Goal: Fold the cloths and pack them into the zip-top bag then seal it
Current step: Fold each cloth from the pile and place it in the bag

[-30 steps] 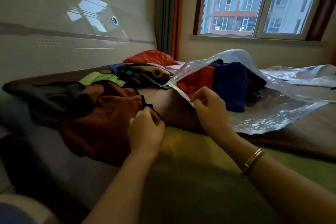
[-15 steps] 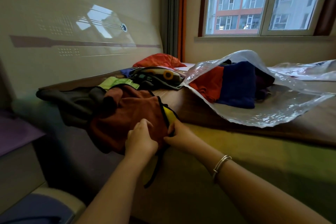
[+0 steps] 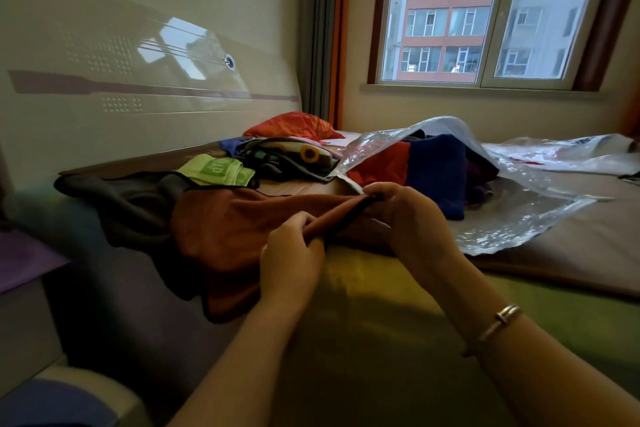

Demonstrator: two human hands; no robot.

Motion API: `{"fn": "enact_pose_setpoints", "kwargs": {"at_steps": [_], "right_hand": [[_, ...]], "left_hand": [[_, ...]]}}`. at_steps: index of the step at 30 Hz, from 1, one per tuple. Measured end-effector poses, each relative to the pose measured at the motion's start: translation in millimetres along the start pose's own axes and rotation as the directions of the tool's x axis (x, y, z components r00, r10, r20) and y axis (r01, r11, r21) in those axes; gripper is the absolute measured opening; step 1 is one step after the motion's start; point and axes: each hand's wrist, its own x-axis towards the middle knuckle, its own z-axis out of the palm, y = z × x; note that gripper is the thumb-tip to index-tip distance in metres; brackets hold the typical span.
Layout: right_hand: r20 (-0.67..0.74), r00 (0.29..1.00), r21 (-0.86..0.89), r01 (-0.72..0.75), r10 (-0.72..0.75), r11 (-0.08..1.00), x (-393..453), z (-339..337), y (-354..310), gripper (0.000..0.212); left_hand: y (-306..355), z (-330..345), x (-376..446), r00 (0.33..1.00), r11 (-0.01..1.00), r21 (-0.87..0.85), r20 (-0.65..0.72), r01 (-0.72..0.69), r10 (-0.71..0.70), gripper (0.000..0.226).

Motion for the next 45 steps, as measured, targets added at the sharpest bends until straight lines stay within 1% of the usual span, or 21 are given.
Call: {"fn": "enact_pose_setpoints", "kwargs": {"at_steps": [2, 4, 7, 9, 11, 13, 15, 17, 19, 21, 23, 26, 28, 31, 32, 33, 35, 38, 40, 42, 45], "right_hand": [[0.020, 1.000, -0.077, 0.017, -0.016, 0.997, -7.1, -11.0, -3.8, 0.033], [-0.010, 0.999, -0.234, -0.053, 0.052, 0.971, -8.7, -22.0, 0.8, 0.033], [-0.014, 0.979, -0.384, -0.194, 0.204, 0.903, -11.5, -31.8, 22.1, 0.036], [-0.033, 0.952, -0.365, -0.294, 0.303, 0.884, -13.9, -31.6, 37.2, 0.039], [-0.035, 0.932, -0.353, -0.350, 0.362, 0.868, -13.6, -26.9, 45.1, 0.038], [-0.001, 0.921, -0.318, -0.369, 0.389, 0.873, -8.8, -21.9, 45.7, 0.031], [0.056, 0.904, -0.244, -0.400, 0.425, 0.883, -3.4, -17.8, 43.3, 0.021], [0.094, 0.880, -0.215, -0.439, 0.466, 0.873, -2.4, -14.5, 42.6, 0.017], [0.107, 0.857, -0.237, -0.471, 0.505, 0.850, -4.6, -11.7, 44.8, 0.022], [0.119, 0.846, -0.235, -0.484, 0.520, 0.843, -6.1, -9.8, 47.3, 0.025], [0.109, 0.857, -0.242, -0.469, 0.504, 0.850, -5.0, -9.2, 48.8, 0.020], [0.042, 0.894, -0.309, -0.412, 0.446, 0.857, 0.1, -9.4, 52.9, 0.010], [-0.014, 0.918, -0.281, -0.383, 0.395, 0.880, 2.8, -11.3, 52.3, 0.005], [-0.098, 0.951, -0.197, -0.309, 0.295, 0.931, 2.7, -20.6, 39.0, 0.009], [-0.132, 0.962, -0.246, -0.266, 0.240, 0.932, 1.2, -25.0, 33.0, 0.009], [-0.168, 0.972, -0.365, -0.214, 0.162, 0.906, -0.5, -30.9, 28.2, 0.009], [-0.182, 0.983, -0.634, -0.100, -0.022, 0.767, -3.4, -43.5, 22.1, 0.011], [-0.138, 0.976, -0.830, -0.023, -0.166, 0.557, -8.9, -60.4, 14.0, 0.010], [-0.125, 0.973, -0.912, -0.034, -0.196, 0.408, -13.7, -71.8, 6.2, 0.007], [-0.098, 0.978, -0.955, -0.040, -0.185, 0.295, -18.7, -82.4, 1.7, 0.006], [-0.019, 0.997, -0.989, -0.007, -0.073, 0.151, -25.5, -91.4, 9.3, 0.005]], "left_hand": [[12.0, -0.5, 0.0, 0.999, 0.996, -0.084, -0.030, -0.017, 0.014, 0.018], [19.8, 0.8, -0.5, 0.999, 0.989, -0.145, -0.034, -0.016, 0.011, 0.018], [23.9, 4.2, -1.3, 0.995, 0.964, -0.253, 0.069, 0.085, -0.069, 0.021], [25.3, 5.1, -1.2, 0.978, 0.919, -0.339, 0.120, 0.201, -0.170, 0.022], [23.6, 3.5, 1.7, 0.949, 0.854, -0.414, 0.125, 0.315, -0.290, 0.021], [18.9, 0.8, 5.3, 0.901, 0.769, -0.473, 0.168, 0.429, -0.400, 0.021], [12.3, 0.3, 7.4, 0.843, 0.681, -0.499, 0.271, 0.536, -0.466, 0.020], [4.1, 2.7, 7.9, 0.817, 0.674, -0.462, 0.340, 0.577, -0.467, 0.022], [-3.9, 6.0, 6.8, 0.815, 0.717, -0.396, 0.368, 0.574, -0.448, 0.024], [-13.4, 7.8, 7.4, 0.830, 0.811, -0.242, 0.340, 0.532, -0.442, 0.032], [-19.8, 7.8, 8.4, 0.870, 0.893, -0.076, 0.275, 0.443, -0.409, 0.035], [-25.6, 8.3, 12.1, 0.888, 0.915, -0.035, 0.259, 0.402, -0.381, 0.034], [-27.0, 9.7, 12.3, 0.883, 0.914, -0.021, 0.268, 0.405, -0.385, 0.028], [-28.0, 12.6, 13.5, 0.912, 0.932, 0.114, 0.195, 0.345, -0.361, 0.024], [-25.5, 12.6, 13.0, 0.922, 0.932, 0.161, 0.162, 0.326, -0.351, 0.024], [-23.2, 12.6, 12.3, 0.929, 0.929, 0.195, 0.139, 0.314, -0.343, 0.025], [-22.8, 15.3, 13.0, 0.933, 0.926, 0.219, 0.122, 0.308, -0.339, 0.032], [-27.2, 21.1, 14.3, 0.936, 0.931, 0.197, 0.110, 0.309, -0.334, 0.038], [-31.8, 25.9, 14.6, 0.938, 0.927, 0.221, 0.104, 0.303, -0.331, 0.040], [-36.9, 30.3, 14.0, 0.930, 0.915, 0.278, 0.141, 0.293, -0.340, 0.052], [-44.1, 38.1, 11.2, 0.902, 0.885, 0.371, 0.213, 0.282, -0.377, 0.069]]}}
